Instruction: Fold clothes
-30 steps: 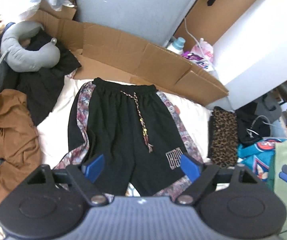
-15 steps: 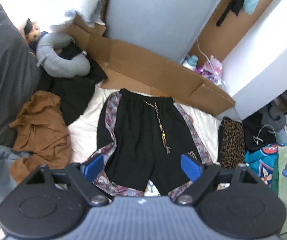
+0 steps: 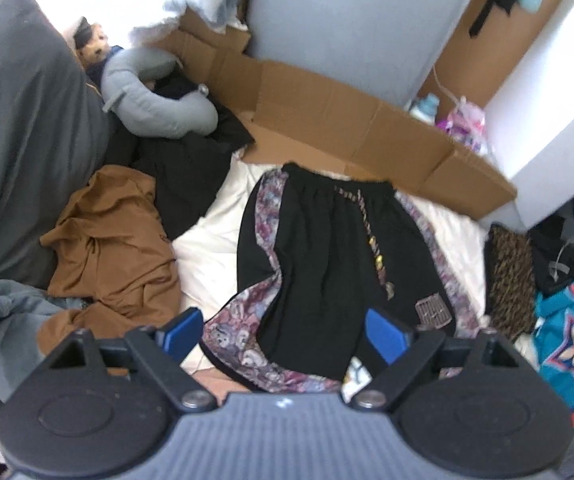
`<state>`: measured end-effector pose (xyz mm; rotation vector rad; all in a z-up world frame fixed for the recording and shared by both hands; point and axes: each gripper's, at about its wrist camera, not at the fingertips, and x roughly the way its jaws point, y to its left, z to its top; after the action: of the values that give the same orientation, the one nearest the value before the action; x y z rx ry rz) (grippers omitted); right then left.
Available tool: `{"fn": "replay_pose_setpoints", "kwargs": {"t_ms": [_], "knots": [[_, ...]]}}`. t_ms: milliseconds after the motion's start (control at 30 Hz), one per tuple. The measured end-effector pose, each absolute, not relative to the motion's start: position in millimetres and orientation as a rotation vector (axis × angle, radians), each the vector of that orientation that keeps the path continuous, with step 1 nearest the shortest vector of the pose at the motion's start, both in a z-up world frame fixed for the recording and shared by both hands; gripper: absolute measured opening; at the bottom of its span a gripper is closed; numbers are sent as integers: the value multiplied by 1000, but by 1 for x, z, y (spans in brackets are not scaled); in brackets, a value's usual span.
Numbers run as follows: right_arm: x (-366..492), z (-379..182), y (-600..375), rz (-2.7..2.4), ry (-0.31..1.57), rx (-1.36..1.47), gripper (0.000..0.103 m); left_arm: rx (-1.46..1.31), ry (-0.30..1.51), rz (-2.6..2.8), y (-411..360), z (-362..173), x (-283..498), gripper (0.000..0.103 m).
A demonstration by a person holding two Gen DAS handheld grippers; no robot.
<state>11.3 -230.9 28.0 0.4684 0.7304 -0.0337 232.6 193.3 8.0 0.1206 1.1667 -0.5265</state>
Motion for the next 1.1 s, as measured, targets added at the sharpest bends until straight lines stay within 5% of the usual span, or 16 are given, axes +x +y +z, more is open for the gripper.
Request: {"fn": "replay_pose_setpoints", "kwargs": {"t_ms": [333, 867, 1100], "knots": [[30, -43, -214, -44, 793, 451, 87, 150, 1206, -495, 201, -55, 256, 87], [54, -192, -162, -62, 971, 475, 87, 246, 1372, -409, 216, -211, 287, 54], [63, -245, -155, -58, 1065, 533, 87, 265, 1363, -412, 213, -265, 301, 54]]}}
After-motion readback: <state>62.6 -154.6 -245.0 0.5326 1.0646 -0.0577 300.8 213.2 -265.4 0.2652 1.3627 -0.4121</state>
